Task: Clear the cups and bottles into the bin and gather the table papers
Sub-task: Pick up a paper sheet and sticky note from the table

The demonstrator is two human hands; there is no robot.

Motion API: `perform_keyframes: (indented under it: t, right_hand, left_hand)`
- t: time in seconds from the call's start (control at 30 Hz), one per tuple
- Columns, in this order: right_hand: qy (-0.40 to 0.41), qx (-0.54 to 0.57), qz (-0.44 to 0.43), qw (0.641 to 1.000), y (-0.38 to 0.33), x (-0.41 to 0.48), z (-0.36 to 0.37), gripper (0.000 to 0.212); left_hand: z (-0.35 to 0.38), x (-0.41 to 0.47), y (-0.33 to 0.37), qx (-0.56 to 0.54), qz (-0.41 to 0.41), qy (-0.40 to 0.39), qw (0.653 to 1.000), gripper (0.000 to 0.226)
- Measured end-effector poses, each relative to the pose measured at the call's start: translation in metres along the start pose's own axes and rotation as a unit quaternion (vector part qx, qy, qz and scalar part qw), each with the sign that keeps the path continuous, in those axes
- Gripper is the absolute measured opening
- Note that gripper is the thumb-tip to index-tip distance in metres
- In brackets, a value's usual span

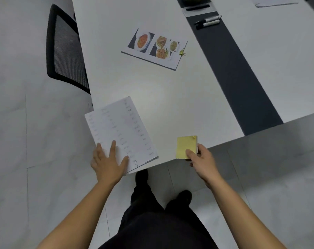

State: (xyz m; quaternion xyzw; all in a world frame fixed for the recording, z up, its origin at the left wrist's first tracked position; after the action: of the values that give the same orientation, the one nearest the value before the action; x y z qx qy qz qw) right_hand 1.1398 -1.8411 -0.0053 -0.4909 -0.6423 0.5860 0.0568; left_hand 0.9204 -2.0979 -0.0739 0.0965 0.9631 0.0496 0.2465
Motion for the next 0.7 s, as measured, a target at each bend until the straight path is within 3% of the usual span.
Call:
perform_keyframes:
  t: [0.13, 0.3, 0.4, 0.47, 0.53, 0.6, 0.7]
  right_hand:
    - [0.005, -0.044, -0.008, 0.999, -0.007, 0.019, 0.018, 0.034]
    - [0.024, -0.001, -0.016, 1.000, -0.003, 0.040, 0.032, 0.039]
    - [0.016, -0.112, -0.014, 0.994, 0.016, 0.050, 0.039, 0.053]
    - [-0.044, -0.298, -0.057, 0.952, 0.028, 0.052, 0.047, 0.065]
    - [-0.103, -0.444, -0.121, 0.882, 0.035, 0.047, 0.059, 0.067]
    - [-0.130, -0.507, -0.135, 0.841, 0.040, 0.042, 0.066, 0.067]
    - [-0.134, -0.525, -0.123, 0.831, 0.039, 0.041, 0.067, 0.069]
  left_hand:
    - [0.027, 0.013, 0.025, 0.076, 0.087, -0.111, 0.987, 0.083]
    - [0.026, 0.026, 0.038, 0.090, 0.090, -0.128, 0.984, 0.082]
    - [0.028, 0.027, 0.033, 0.097, 0.107, -0.125, 0.982, 0.082]
    - [0.028, 0.027, 0.032, 0.110, 0.121, -0.120, 0.979, 0.082]
    - [0.028, 0.026, 0.033, 0.120, 0.132, -0.117, 0.977, 0.082]
    - [0.030, 0.027, 0.034, 0.116, 0.135, -0.117, 0.977, 0.082]
    - [0.032, 0.027, 0.034, 0.109, 0.135, -0.124, 0.977, 0.083]
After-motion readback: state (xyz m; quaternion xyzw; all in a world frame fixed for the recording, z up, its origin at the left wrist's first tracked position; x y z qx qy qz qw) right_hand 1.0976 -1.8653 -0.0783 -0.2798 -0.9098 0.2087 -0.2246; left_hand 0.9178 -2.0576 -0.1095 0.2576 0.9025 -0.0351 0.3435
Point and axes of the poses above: each hand's wrist, its own x-axis towards the middle knuckle, its own z-axis out of the palm, y = z × x, the point moved 7 cm from there along x, towards the middle knuckle, and after that the axes turned 7 degrees about -z, right-handed, at the moved point
